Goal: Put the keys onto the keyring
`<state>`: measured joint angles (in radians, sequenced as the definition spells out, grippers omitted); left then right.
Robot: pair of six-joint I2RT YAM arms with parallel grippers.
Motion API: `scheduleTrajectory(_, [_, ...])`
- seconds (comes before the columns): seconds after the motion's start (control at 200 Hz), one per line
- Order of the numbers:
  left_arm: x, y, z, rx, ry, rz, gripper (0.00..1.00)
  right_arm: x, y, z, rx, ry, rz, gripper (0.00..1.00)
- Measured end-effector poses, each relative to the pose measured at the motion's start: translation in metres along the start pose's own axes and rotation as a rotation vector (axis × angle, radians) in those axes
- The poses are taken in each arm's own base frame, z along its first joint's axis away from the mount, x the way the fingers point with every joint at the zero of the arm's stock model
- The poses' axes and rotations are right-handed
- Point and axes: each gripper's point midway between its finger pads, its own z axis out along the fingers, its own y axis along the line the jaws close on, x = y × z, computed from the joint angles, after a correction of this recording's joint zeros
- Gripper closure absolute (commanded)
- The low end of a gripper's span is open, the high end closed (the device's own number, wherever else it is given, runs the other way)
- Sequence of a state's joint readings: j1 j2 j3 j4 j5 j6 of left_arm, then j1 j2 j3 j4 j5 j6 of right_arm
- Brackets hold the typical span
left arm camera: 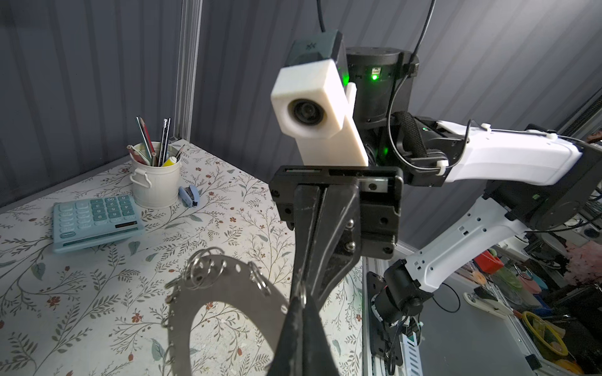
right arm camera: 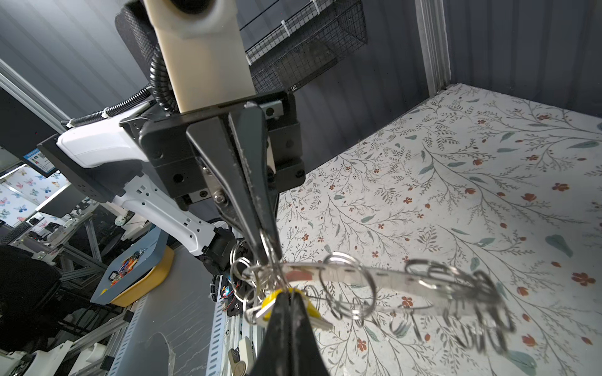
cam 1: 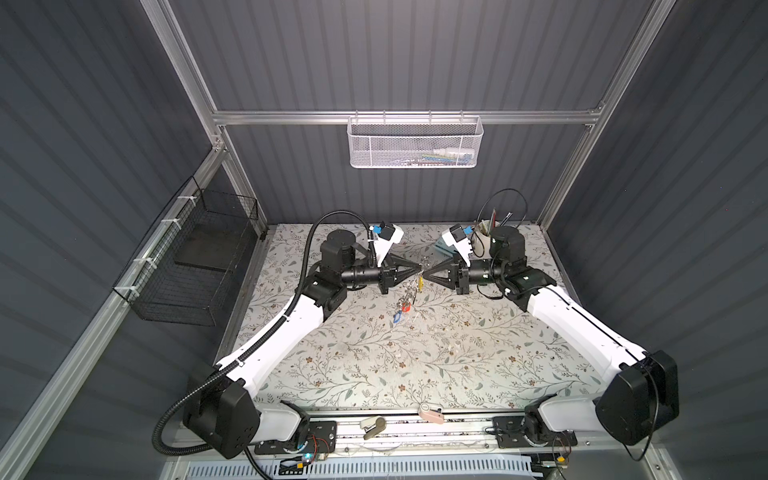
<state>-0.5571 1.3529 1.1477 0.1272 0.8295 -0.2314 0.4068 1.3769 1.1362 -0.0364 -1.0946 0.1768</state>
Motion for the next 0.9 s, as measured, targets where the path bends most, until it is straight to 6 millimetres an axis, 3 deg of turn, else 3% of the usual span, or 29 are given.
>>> scheduleTrajectory(0.23, [-0.001, 0.002, 0.001, 0.001, -0.035, -0.005, 1.00, -0.004, -0.003, 0.005, -0.007, 0.001, 0.004, 1.00])
scheduleTrajectory(0.35, [-0.001, 0.004, 0.001, -0.007, -0.044, -0.007, 1.00, -0.005, -0.005, 0.005, 0.005, -0.001, 0.007, 0.87])
scheduleTrajectory(0.46, [-0.002, 0.004, 0.001, -0.009, -0.048, -0.007, 1.00, -0.007, -0.010, 0.001, 0.028, -0.010, 0.009, 0.82])
scheduleTrajectory(0.565, [-0.001, 0.003, 0.003, -0.010, -0.047, -0.007, 1.00, -0.010, -0.014, -0.012, 0.065, -0.033, 0.014, 0.73])
scheduleTrajectory(0.745, [-0.002, -0.003, 0.005, 0.014, -0.051, -0.010, 1.00, -0.016, -0.023, -0.053, 0.204, -0.102, 0.018, 0.62])
scheduleTrajectory(0.9, [-0.001, -0.004, 0.005, 0.037, -0.082, -0.022, 1.00, -0.024, -0.008, -0.063, 0.224, -0.135, -0.013, 0.54])
